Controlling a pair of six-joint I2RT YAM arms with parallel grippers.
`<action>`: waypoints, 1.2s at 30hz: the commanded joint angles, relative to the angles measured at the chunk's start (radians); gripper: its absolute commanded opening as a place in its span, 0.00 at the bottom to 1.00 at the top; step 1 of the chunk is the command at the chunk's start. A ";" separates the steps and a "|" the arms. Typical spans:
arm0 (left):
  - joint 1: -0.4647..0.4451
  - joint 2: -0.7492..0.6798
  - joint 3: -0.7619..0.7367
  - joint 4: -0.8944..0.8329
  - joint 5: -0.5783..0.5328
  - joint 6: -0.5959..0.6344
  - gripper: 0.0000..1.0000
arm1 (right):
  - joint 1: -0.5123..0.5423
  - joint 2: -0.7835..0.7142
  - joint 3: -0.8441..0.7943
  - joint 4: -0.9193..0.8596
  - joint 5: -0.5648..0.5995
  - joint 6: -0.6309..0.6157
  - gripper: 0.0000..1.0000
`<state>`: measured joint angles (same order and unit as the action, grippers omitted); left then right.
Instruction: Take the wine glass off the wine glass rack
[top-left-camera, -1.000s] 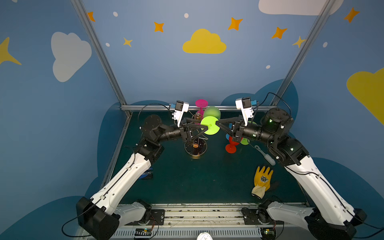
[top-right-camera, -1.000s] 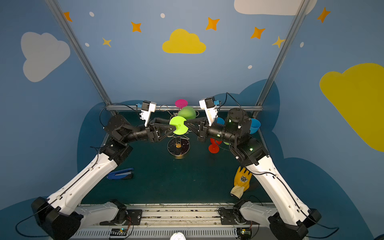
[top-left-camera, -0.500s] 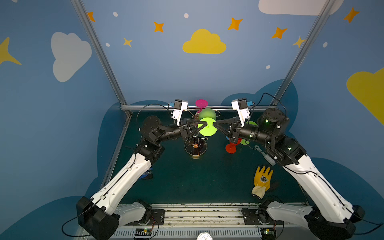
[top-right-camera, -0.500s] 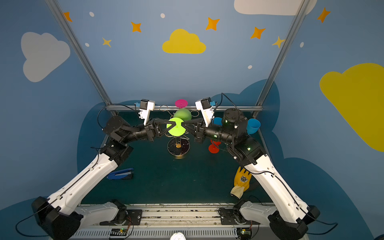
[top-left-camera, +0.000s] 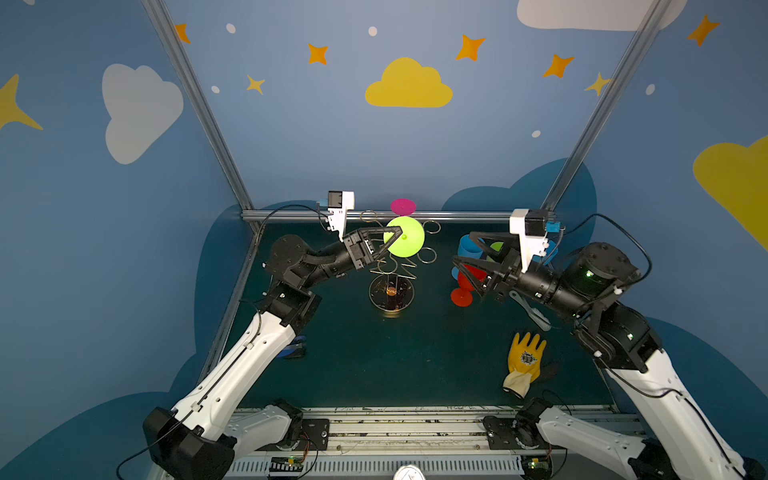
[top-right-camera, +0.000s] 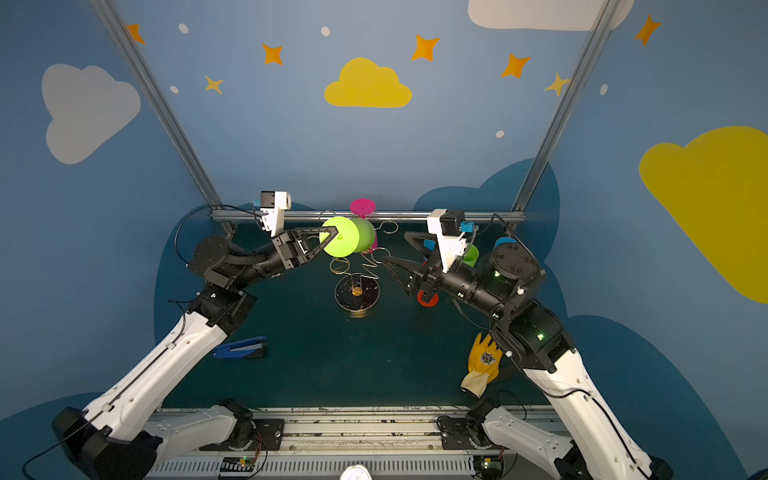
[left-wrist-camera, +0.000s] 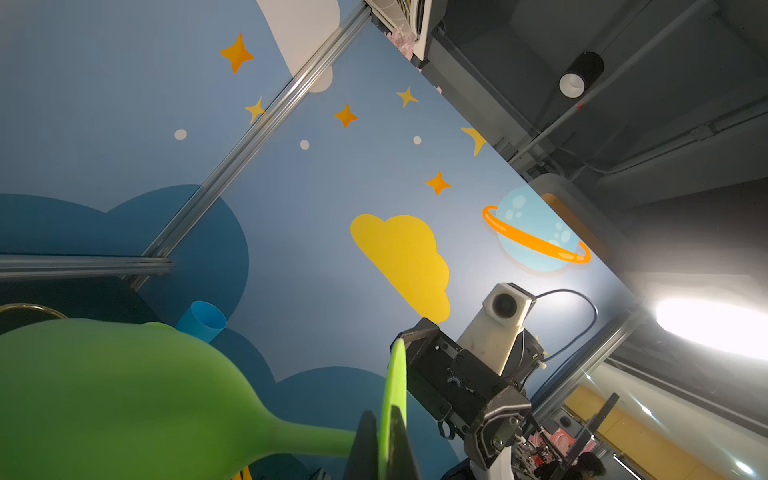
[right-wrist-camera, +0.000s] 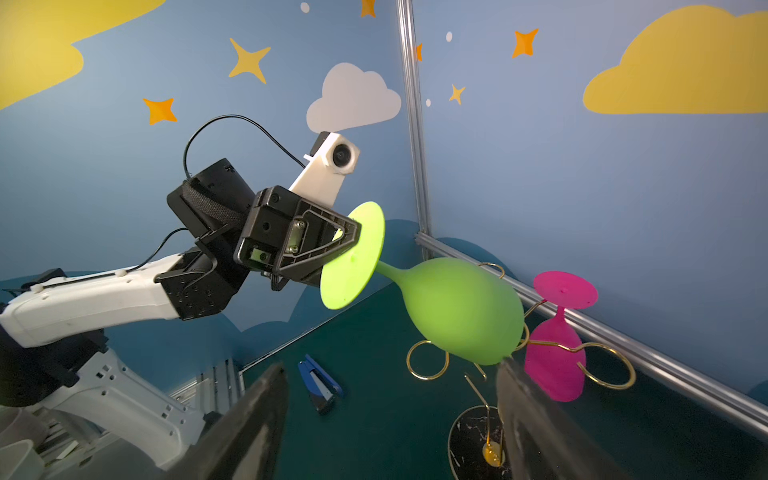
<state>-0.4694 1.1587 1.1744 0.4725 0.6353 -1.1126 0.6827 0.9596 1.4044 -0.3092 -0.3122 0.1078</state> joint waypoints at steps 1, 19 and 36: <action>0.006 0.000 0.031 0.074 -0.003 -0.111 0.03 | -0.002 0.014 -0.063 0.067 0.025 -0.138 0.81; 0.008 -0.002 0.045 0.061 0.012 -0.222 0.03 | -0.003 0.161 -0.124 0.290 -0.073 -0.373 0.87; 0.008 0.020 0.053 0.146 0.062 -0.314 0.03 | -0.001 0.310 -0.053 0.324 -0.116 -0.359 0.87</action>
<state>-0.4633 1.1843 1.1950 0.5510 0.6758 -1.4097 0.6819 1.2606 1.3109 -0.0105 -0.4084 -0.2596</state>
